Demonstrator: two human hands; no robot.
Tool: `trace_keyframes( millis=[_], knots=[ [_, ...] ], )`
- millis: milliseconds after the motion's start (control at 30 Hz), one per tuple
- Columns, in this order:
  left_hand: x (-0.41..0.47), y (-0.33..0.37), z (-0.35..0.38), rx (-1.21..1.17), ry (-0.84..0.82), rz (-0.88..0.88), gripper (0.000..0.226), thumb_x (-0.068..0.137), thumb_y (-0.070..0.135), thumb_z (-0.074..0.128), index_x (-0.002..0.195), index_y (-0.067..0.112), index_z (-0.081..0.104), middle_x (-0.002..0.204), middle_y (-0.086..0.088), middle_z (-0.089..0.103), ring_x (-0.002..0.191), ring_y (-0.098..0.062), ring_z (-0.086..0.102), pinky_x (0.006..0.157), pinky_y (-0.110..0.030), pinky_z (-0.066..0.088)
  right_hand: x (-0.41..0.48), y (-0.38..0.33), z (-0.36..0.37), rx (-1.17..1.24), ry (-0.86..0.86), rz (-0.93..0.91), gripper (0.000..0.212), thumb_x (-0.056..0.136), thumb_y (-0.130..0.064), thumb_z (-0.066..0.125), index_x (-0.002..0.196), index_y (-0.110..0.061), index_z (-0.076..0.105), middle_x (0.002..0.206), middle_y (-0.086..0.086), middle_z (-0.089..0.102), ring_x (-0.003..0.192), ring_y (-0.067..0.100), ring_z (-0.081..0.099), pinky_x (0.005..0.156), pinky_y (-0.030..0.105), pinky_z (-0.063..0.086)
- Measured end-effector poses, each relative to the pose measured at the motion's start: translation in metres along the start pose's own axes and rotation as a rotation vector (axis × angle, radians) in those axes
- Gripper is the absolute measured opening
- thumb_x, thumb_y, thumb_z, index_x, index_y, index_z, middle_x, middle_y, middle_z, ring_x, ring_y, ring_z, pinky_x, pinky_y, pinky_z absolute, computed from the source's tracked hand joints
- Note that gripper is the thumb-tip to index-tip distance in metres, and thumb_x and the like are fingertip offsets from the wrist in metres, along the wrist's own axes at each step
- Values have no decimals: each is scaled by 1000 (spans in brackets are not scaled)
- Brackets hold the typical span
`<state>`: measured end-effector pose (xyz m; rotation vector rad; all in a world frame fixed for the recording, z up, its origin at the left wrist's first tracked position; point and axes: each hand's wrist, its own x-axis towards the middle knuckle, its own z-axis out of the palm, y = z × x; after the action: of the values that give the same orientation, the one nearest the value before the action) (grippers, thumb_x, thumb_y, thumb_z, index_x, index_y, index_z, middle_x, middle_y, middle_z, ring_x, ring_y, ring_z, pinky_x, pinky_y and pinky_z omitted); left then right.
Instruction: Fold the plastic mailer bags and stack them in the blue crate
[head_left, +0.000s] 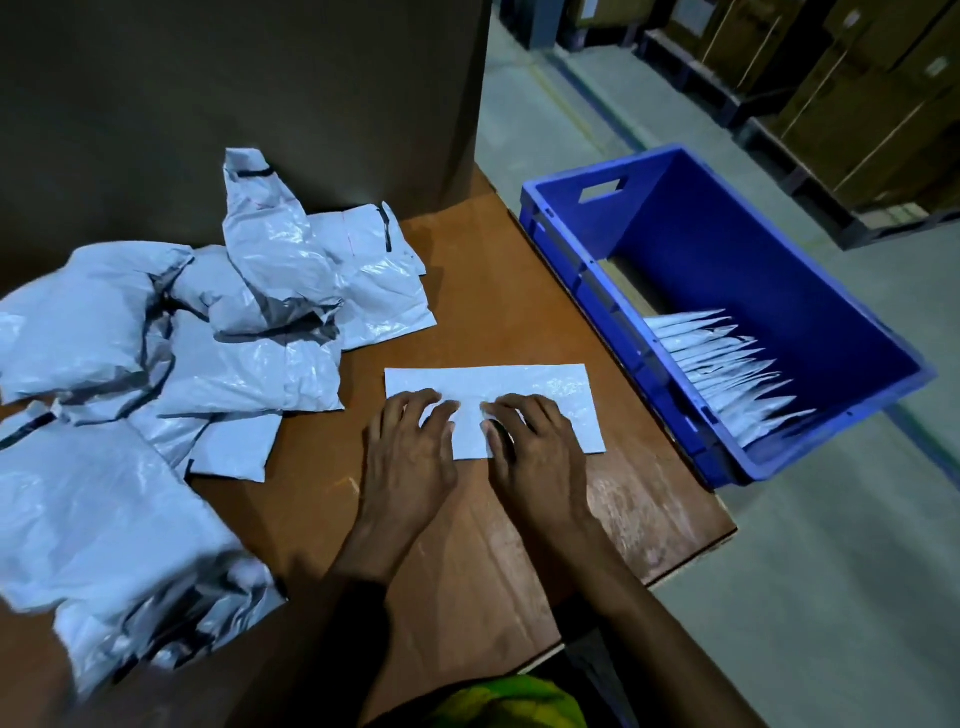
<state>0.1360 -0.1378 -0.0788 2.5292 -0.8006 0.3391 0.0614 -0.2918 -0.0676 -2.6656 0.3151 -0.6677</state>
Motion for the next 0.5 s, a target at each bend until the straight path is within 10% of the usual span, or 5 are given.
trace_keyframes(
  millis=[500],
  knots=[
    [-29,8,-14,-76,4,12,45,75,-12,72,114,11,74,116,-9,66,113,-29,60,95,-44,53,-3,-8,-12,11,-134,-5,18,95,-29,71,111,-26,78,114,-8,71,109,18,62,77,34,53]
  ],
)
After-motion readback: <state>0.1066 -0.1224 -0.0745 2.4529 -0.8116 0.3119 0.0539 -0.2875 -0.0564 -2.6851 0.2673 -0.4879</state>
